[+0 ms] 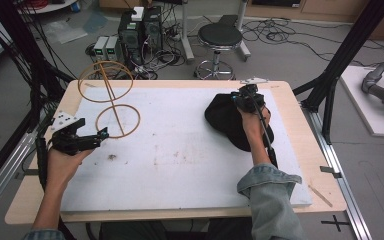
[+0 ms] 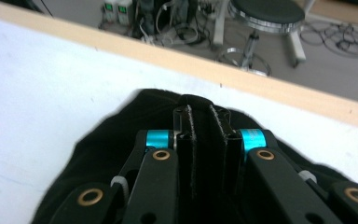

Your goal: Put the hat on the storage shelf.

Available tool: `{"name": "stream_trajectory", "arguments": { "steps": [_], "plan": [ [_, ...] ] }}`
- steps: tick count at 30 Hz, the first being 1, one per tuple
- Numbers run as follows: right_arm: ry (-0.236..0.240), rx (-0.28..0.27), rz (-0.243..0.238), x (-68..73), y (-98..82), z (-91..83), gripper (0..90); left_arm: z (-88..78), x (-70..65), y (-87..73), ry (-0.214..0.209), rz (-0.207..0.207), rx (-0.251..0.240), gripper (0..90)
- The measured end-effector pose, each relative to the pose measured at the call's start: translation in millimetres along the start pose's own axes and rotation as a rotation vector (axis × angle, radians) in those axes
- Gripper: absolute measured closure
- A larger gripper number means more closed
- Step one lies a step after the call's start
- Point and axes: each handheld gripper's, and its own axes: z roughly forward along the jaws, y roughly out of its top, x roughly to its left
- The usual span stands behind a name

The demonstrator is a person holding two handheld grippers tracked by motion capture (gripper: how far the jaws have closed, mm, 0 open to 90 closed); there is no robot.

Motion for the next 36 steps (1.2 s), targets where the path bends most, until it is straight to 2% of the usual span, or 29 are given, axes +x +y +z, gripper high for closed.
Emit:
{"name": "stream_trajectory", "arguments": {
  "steps": [1,2,3,5,10,11,12,13,18,23,24,25,30,36],
  "plan": [
    [0.0,0.0,0.0,0.0,0.0,0.0,82.6,0.0,0.0,0.0,0.0,0.0,0.0,11.4],
    [0.001,-0.03,-0.003,-0.5,2.3,-5.9,82.6,0.0,0.0,0.1,0.0,0.0,0.0,11.4],
    [0.001,-0.03,-0.003,-0.5,2.3,-5.9,82.6,-0.1,-0.1,0.1,0.001,-0.001,-0.001,11.4],
    [0.001,-0.064,0.001,-2.4,4.2,-11.4,82.6,-0.5,-0.3,0.2,0.0,-0.005,-0.005,11.4],
    [-0.023,-0.134,0.014,-7.5,8.8,-24.6,82.8,-0.9,0.9,0.3,0.001,-0.005,-0.006,11.4],
    [-0.019,-0.152,0.023,-8.9,9.5,-27.3,82.9,-0.9,1.1,0.3,0.001,-0.006,-0.007,11.4],
    [0.001,-0.18,0.062,-10.3,11.1,-32.8,83.0,-0.8,1.2,0.3,0.002,-0.008,-0.009,11.4],
    [0.001,-0.18,0.062,-10.3,11.1,-32.8,83.0,-0.9,1.4,0.4,0.002,-0.009,-0.009,11.4],
    [0.053,-0.253,0.099,-9.9,20.8,-46.8,82.9,-0.6,1.3,0.3,0.003,-0.005,-0.007,11.4],
    [0.083,-0.314,0.075,-0.8,44.8,-62.2,83.0,-1.1,1.6,0.5,0.003,-0.007,-0.01,11.5],
    [0.094,-0.34,0.067,3.5,56.1,-69.0,82.9,-1.3,1.6,0.5,0.003,-0.007,-0.011,11.5],
    [0.094,-0.34,0.067,3.5,56.1,-69.0,82.9,-1.8,1.6,0.5,0.003,-0.005,-0.009,11.5],
    [0.154,-0.392,0.088,10.8,85.9,-83.9,82.9,-4.6,0.6,1.2,0.004,0.0,-0.021,11.5],
    [0.196,-0.43,0.062,22.9,115.8,-93.2,82.8,-6.3,-0.2,1.7,0.003,0.01,-0.022,11.5]
  ]
}}
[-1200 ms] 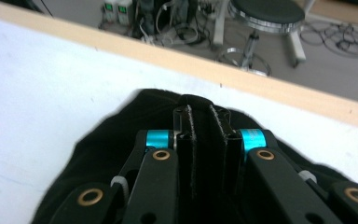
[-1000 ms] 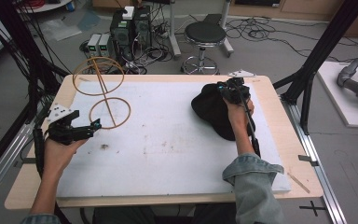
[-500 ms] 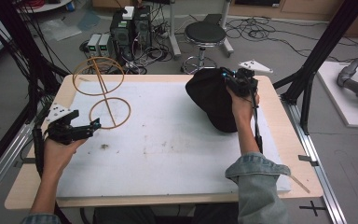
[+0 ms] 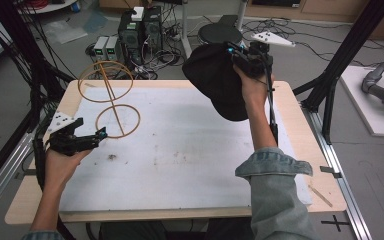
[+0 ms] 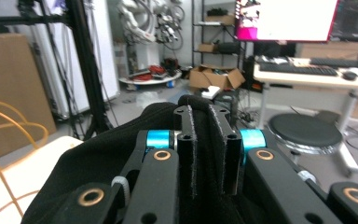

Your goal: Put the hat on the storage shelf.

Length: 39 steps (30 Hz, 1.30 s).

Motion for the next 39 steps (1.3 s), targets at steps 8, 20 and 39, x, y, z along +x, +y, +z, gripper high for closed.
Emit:
{"name": "stream_trajectory", "arguments": {
  "steps": [8,20,39],
  "plan": [
    [0.074,-0.052,-0.021,15.2,25.0,16.4,82.8,-3.8,-0.2,1.8,-0.004,0.006,-0.01,11.5],
    [0.154,-0.083,-0.009,34.1,37.6,39.1,82.8,-12.7,1.7,1.0,0.002,0.012,-0.012,11.6],
    [0.268,-0.092,-0.018,79.6,51.4,78.5,82.8,-19.3,0.9,-0.7,-0.011,0.02,-0.008,11.7]
  ]
}}
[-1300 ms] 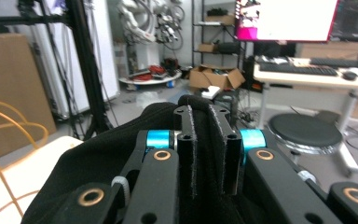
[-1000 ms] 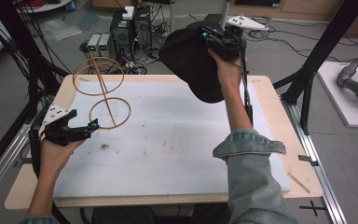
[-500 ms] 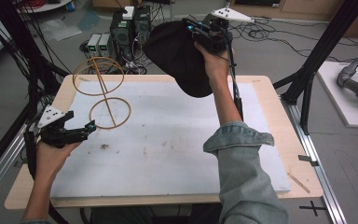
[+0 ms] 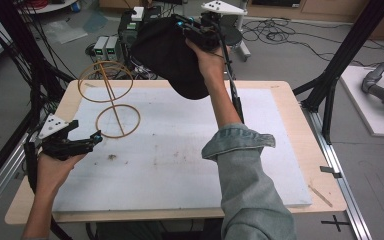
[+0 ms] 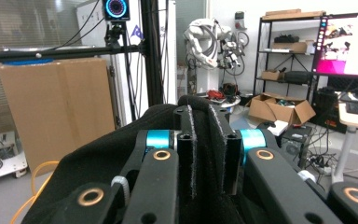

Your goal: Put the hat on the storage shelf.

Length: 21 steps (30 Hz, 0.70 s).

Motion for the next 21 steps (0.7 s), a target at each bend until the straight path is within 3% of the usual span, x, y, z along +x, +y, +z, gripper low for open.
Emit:
{"name": "stream_trajectory", "arguments": {
  "steps": [13,21],
  "plan": [
    [0.09,0.007,-0.051,31.2,4.5,39.7,82.8,-15.2,4.3,-2.4,-0.004,0.017,-0.001,11.8],
    [0.193,0.013,-0.108,43.8,2.4,60.0,82.7,-21.8,4.9,-3.6,0.006,0.018,0.0,12.0]
  ]
}}
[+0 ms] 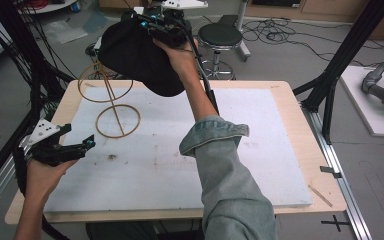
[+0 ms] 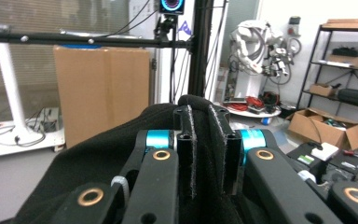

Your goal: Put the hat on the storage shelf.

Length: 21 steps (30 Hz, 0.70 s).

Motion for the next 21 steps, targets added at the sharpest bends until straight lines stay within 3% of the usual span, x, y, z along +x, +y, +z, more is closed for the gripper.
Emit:
{"name": "stream_trajectory", "arguments": {
  "steps": [8,21],
  "plan": [
    [0.062,-0.015,0.002,4.6,-2.5,17.0,82.7,-4.6,2.2,-0.7,0.011,-0.003,-0.003,12.1],
    [0.109,0.008,-0.001,24.5,-8.6,48.1,82.5,-8.5,4.0,-2.3,0.011,-0.006,-0.006,12.1]
  ]
}}
